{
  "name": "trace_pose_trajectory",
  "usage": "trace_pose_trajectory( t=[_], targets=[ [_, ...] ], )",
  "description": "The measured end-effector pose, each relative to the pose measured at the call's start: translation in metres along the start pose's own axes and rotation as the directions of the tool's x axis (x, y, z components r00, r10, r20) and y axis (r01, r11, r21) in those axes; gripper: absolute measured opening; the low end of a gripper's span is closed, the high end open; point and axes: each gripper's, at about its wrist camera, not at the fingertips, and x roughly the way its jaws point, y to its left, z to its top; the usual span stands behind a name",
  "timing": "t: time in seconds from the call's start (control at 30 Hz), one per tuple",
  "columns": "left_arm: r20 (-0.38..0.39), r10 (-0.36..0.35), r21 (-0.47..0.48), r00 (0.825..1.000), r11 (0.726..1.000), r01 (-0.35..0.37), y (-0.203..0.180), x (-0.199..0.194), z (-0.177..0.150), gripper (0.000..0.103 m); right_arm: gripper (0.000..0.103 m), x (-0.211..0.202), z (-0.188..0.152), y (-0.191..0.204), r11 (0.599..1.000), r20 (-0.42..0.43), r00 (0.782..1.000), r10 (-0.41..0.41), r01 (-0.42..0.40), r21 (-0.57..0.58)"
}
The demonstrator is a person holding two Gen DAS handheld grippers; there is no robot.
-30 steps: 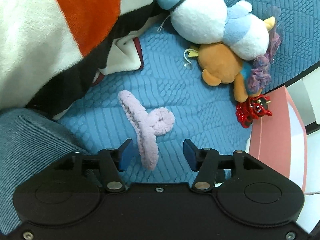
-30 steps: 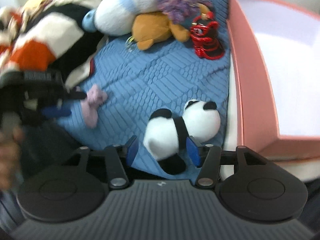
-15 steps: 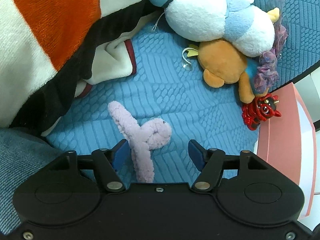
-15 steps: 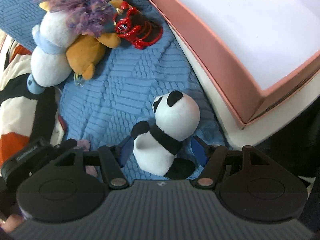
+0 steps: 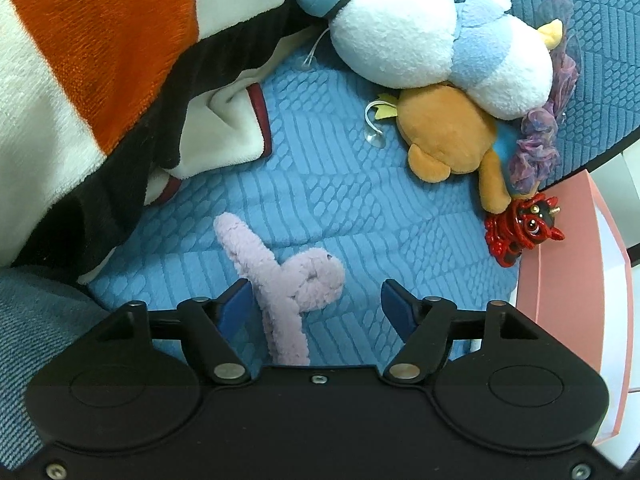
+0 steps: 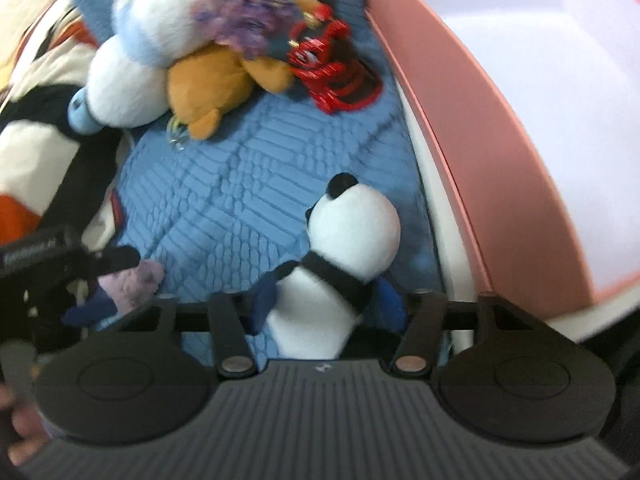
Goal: Organize objects
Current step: 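Lift the panda with the right gripper while the left gripper lifts the pink plush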
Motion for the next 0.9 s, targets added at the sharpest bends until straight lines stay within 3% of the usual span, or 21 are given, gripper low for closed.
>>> trace_pose_trajectory(
  t=[0.23, 0.5, 0.57, 0.73, 0.9],
  targets=[
    [0.012, 0.023, 0.014, 1.0, 1.0, -0.024, -0.004, 0.008, 0.003, 0.073, 0.051, 0.001, 0.005, 0.011, 0.977, 0.029, 1.0, -0.013, 0.019, -0.213],
    [0.023, 0.055, -0.033, 0.998, 0.998, -0.054, 0.005, 0.018, 0.007, 0.067, 0.054, 0.015, 0.011, -0.008, 0.999, -0.077, 0.997, 0.012, -0.015, -0.045],
    [0.027, 0.064, -0.034, 0.998, 0.997, -0.063, 0.006, 0.02, 0.007, 0.061, 0.053, 0.015, 0.01, -0.005, 0.998, -0.077, 0.997, 0.005, -0.009, -0.056],
    [0.048, 0.069, -0.025, 0.996, 0.997, -0.068, 0.007, 0.018, 0.005, 0.059, 0.051, 0.014, 0.011, 0.004, 0.992, -0.068, 0.998, -0.004, -0.005, -0.127],
    [0.041, 0.029, 0.002, 0.999, 1.0, -0.029, 0.004, 0.012, 0.004, 0.055, 0.05, 0.007, 0.013, 0.013, 0.974, -0.059, 0.998, -0.001, -0.013, -0.226]
  ],
)
